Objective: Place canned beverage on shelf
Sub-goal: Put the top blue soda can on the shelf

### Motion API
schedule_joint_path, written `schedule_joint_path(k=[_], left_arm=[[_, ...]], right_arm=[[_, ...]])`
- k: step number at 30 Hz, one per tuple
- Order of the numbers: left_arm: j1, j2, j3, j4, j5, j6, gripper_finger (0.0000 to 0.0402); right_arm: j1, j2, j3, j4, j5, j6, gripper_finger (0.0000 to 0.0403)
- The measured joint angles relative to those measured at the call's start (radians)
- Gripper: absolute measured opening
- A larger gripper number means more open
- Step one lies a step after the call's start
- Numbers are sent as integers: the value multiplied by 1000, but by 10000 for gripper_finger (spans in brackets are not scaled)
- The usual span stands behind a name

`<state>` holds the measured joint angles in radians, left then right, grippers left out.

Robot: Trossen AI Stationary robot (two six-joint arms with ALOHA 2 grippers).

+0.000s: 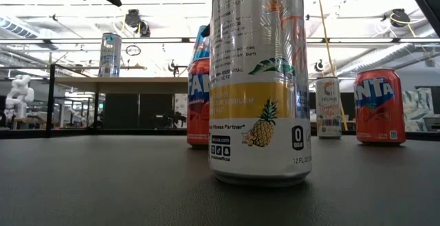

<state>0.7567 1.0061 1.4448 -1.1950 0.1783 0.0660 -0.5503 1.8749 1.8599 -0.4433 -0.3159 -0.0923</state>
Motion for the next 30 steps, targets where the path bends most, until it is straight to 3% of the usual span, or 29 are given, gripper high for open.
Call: schedule_joint_path(k=[30], left_arm=[[0,0,0,0,0,-1,1]], right_arm=[[11,0,0,-78,-26,-85,239]])
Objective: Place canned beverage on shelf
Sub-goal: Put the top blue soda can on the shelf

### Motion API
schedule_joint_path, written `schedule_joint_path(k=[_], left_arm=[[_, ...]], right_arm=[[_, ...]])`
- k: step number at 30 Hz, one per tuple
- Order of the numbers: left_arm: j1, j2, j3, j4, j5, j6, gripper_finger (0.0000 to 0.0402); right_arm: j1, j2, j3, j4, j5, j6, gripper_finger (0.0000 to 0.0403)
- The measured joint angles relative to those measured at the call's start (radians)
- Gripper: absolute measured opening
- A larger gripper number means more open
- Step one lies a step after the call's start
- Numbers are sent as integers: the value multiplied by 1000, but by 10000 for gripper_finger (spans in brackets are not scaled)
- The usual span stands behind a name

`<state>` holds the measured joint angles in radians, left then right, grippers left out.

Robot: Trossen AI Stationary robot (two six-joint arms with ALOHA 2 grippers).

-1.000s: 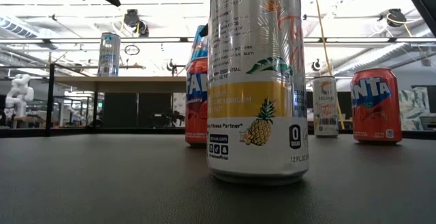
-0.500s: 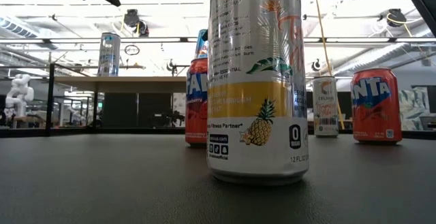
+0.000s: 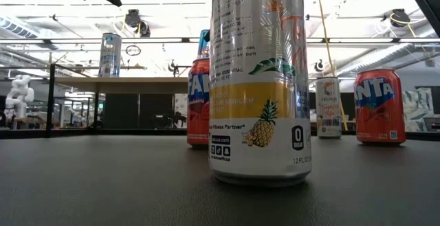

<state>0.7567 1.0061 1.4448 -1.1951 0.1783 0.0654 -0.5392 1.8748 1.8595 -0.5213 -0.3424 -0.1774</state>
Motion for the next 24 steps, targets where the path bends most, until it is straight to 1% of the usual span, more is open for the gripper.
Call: schedule_joint_path(k=[12,24], left_arm=[[0,0,0,0,0,-1,1],[0,0,0,-4,0,-3,1]], right_arm=[[22,23,2,19,3,-50,240],[26,26,2,31,6,-45,240]])
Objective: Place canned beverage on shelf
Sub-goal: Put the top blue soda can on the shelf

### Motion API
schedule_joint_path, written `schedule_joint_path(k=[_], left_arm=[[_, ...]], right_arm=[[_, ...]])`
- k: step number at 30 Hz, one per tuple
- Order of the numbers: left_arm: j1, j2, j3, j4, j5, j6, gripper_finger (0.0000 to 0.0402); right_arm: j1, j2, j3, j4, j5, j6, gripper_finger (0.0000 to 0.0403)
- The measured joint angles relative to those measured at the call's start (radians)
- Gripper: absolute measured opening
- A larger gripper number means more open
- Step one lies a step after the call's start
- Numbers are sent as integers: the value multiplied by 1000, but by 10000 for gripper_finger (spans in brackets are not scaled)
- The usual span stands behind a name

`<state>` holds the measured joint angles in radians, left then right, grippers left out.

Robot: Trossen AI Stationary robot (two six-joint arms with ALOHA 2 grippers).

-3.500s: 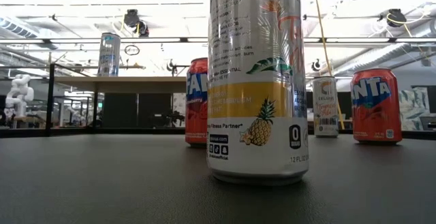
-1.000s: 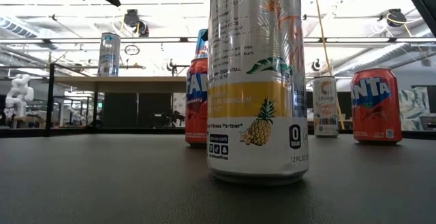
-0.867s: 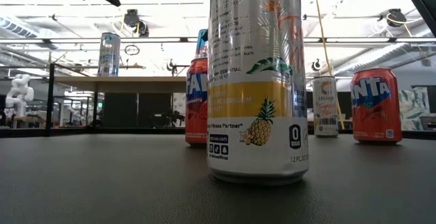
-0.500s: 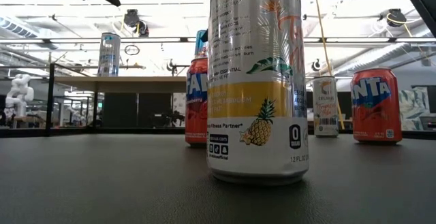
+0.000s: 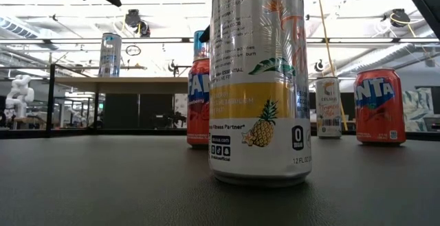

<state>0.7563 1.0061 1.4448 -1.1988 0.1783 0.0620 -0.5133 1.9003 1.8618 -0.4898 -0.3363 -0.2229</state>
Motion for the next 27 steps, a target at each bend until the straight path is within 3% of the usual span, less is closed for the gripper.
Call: schedule_joint_path(k=[21,27], left_arm=[[0,0,0,-12,0,-2,1],[0,0,0,-23,0,-2,1]], right_arm=[[5,0,-1,11,-1,-6,312],[5,0,-1,23,-2,0,315]])
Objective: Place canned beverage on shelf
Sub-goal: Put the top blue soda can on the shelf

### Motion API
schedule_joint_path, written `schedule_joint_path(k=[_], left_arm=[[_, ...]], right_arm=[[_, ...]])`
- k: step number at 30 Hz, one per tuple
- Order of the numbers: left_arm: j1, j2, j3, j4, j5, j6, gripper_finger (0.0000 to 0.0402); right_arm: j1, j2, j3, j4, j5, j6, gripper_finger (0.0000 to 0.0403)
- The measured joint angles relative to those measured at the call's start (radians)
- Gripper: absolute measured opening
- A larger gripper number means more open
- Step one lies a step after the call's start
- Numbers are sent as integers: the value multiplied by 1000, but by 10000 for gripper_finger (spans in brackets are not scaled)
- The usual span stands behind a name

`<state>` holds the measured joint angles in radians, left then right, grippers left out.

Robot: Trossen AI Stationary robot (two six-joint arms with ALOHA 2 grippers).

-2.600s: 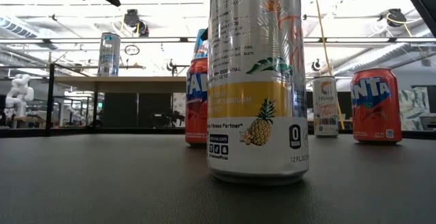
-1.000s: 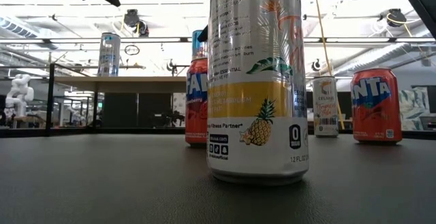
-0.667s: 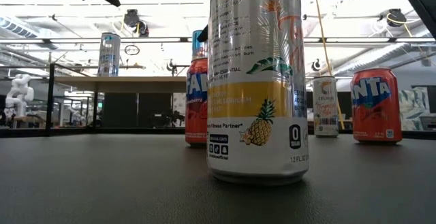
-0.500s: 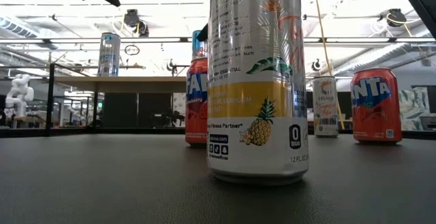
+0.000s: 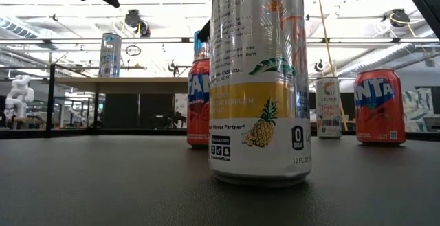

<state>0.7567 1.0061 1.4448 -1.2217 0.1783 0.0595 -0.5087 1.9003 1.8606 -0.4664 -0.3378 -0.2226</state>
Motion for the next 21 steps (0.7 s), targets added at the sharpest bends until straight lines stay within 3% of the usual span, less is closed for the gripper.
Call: schedule_joint_path(k=[15,21], left_arm=[[0,0,0,0,0,-1,1],[0,0,0,0,0,-1,1]], right_arm=[[0,-79,-2,-3,-4,2,314],[0,-144,-1,-97,22,1,314]])
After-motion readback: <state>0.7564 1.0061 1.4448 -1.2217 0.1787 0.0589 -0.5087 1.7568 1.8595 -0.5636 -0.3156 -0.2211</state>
